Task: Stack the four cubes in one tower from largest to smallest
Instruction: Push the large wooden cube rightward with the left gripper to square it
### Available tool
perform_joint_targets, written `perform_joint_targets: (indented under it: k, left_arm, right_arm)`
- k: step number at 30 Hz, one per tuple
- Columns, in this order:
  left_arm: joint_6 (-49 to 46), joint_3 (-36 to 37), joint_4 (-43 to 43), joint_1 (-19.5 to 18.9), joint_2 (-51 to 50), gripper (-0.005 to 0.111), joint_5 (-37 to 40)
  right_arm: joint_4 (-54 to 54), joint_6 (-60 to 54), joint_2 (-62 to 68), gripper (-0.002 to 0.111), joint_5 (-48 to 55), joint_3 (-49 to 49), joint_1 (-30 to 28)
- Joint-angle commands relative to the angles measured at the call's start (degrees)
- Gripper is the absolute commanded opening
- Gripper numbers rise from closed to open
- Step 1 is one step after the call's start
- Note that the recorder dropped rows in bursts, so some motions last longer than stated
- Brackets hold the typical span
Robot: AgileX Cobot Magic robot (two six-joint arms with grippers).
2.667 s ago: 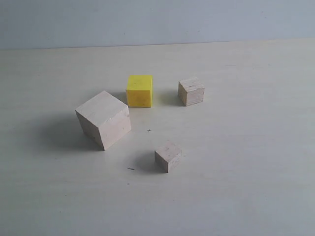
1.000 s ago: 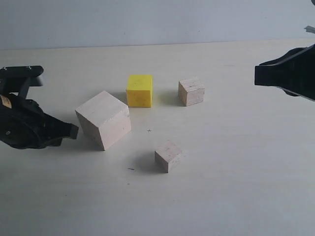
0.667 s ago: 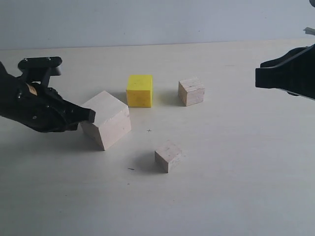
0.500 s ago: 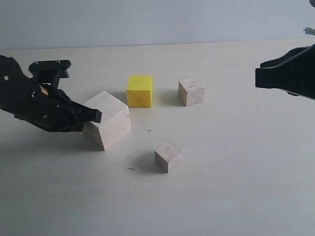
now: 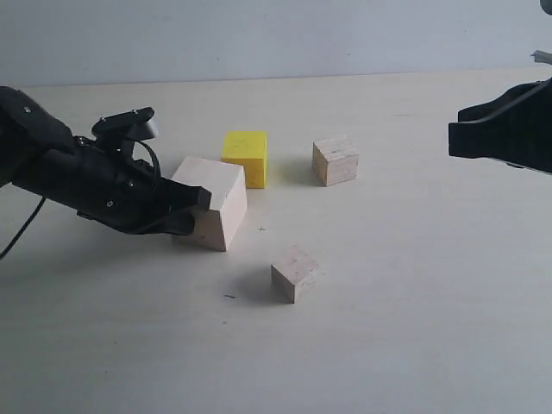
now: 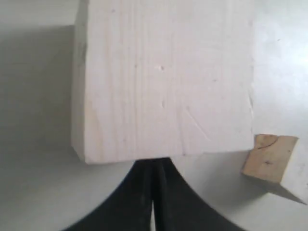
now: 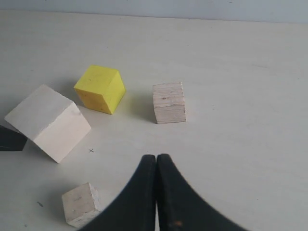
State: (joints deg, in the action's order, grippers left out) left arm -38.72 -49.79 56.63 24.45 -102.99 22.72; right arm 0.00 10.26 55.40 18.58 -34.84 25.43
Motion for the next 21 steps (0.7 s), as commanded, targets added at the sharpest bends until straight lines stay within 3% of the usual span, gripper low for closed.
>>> perform_joint_targets:
  k: [1, 21]
  left_arm:
    - [-8.3, -0.4, 9.5, 0.3, 0.0, 0.000, 0.0]
    - [-22.1, -0.4, 24.6, 0.3, -1.9, 0.000, 4.4]
  right_arm:
    - [-0.6, 0.3, 0.2, 0.000, -0.3, -0.4, 0.3]
    - [-0.4, 0.5, 0.2, 0.000, -0.5, -0.4, 0.3]
